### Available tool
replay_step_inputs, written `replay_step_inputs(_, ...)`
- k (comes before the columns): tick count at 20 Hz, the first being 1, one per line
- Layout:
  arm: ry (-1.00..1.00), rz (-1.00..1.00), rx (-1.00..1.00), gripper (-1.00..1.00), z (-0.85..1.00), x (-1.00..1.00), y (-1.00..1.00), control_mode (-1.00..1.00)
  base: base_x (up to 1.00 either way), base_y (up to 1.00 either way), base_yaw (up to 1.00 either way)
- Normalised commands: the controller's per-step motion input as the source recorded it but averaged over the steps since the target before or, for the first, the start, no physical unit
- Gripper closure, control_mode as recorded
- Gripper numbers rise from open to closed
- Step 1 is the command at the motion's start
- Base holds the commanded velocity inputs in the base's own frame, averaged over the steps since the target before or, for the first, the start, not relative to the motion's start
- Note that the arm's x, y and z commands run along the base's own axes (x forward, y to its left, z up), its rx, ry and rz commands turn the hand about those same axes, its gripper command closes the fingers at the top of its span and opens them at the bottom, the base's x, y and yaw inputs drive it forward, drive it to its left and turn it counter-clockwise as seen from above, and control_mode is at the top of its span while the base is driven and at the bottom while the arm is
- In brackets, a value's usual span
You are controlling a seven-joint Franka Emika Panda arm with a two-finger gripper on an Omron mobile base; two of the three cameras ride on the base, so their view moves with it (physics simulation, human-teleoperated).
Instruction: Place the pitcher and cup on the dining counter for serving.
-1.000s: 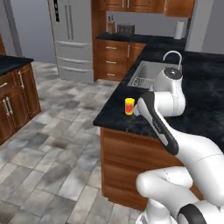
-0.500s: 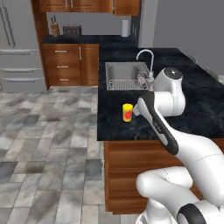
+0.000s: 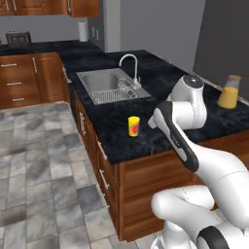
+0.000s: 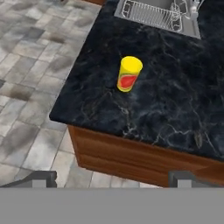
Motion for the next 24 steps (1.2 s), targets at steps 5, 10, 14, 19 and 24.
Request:
replay_step_inputs(5, -0.02, -0.07, 0.0, -1.0, 0.0, 0.03, 0.09, -1.0, 0.03, 0.48, -0.32)
replay_step_inputs(10, -0.06, -0.2, 0.0, -1.0, 0.0, 0.5, 0.27, -1.0, 0.0, 0.0, 0.0)
replay_step_inputs(14, -0.01, -0.14, 0.0, -1.0, -0.08, 0.74, 0.0, -1.0, 0.0, 0.0, 0.0)
replay_step_inputs(19, 0.01, -0.08, 0.01, -1.0, -0.13, 0.66, -0.08, -1.0, 0.0, 0.0, 0.0)
replay_step_inputs(24, 0.04, 0.0, 0.02, -1.0, -0.12, 0.24, -0.1, -1.0, 0.0, 0.0, 0.0)
